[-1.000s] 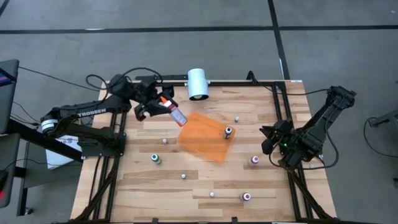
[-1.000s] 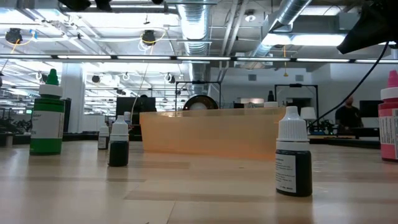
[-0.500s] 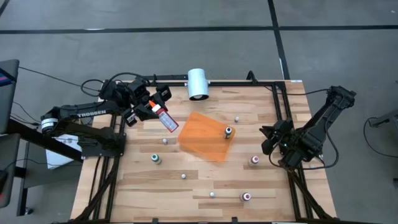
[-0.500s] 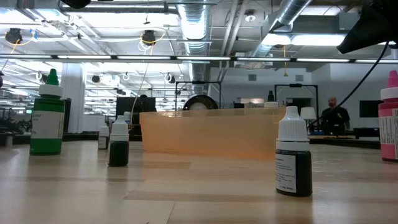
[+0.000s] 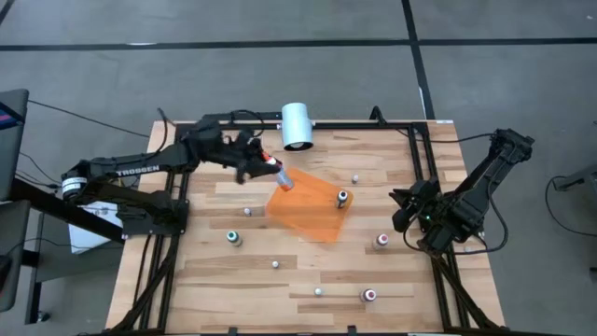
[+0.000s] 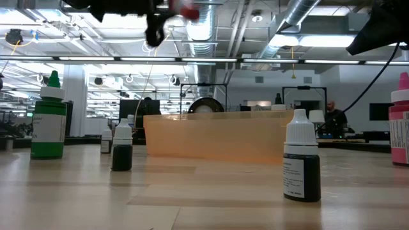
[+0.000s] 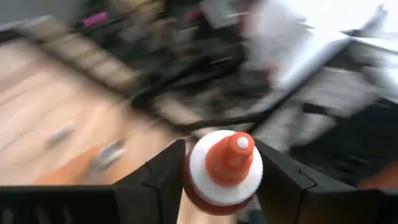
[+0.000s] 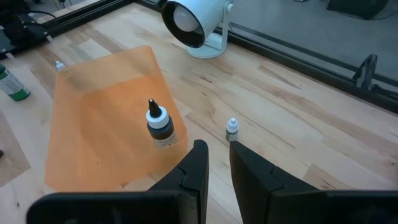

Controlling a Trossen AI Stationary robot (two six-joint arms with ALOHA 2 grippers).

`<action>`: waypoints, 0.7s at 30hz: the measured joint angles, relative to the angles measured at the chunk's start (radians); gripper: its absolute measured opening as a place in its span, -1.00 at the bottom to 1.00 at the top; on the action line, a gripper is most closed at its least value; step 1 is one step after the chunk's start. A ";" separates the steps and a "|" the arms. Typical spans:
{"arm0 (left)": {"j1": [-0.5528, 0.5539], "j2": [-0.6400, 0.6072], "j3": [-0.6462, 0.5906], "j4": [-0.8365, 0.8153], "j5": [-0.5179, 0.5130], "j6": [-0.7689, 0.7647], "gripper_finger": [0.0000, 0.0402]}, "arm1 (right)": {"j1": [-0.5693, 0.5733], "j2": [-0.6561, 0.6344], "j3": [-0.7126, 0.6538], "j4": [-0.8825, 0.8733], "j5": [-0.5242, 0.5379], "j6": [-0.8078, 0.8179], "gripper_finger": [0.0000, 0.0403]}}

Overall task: Pick & Place food coloring
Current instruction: Put the orange food coloring bottle into the bin

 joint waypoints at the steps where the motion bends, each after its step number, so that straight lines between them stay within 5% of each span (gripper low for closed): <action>1: 0.000 0.000 0.000 -0.064 -0.051 0.007 -0.22 | 0.000 0.000 0.000 0.000 0.000 0.000 -0.72; 7: -0.050 0.000 0.000 -0.236 -0.283 0.067 -0.22 | 0.000 0.000 0.000 0.000 0.000 0.000 -0.72; 17: -0.215 0.051 0.001 -0.226 -0.679 0.149 -0.22 | 0.000 0.000 0.000 0.001 0.000 0.000 -0.72; 21: -0.256 0.112 0.029 -0.246 -0.765 0.180 -0.22 | 0.000 0.001 0.000 0.005 -0.001 0.000 -0.72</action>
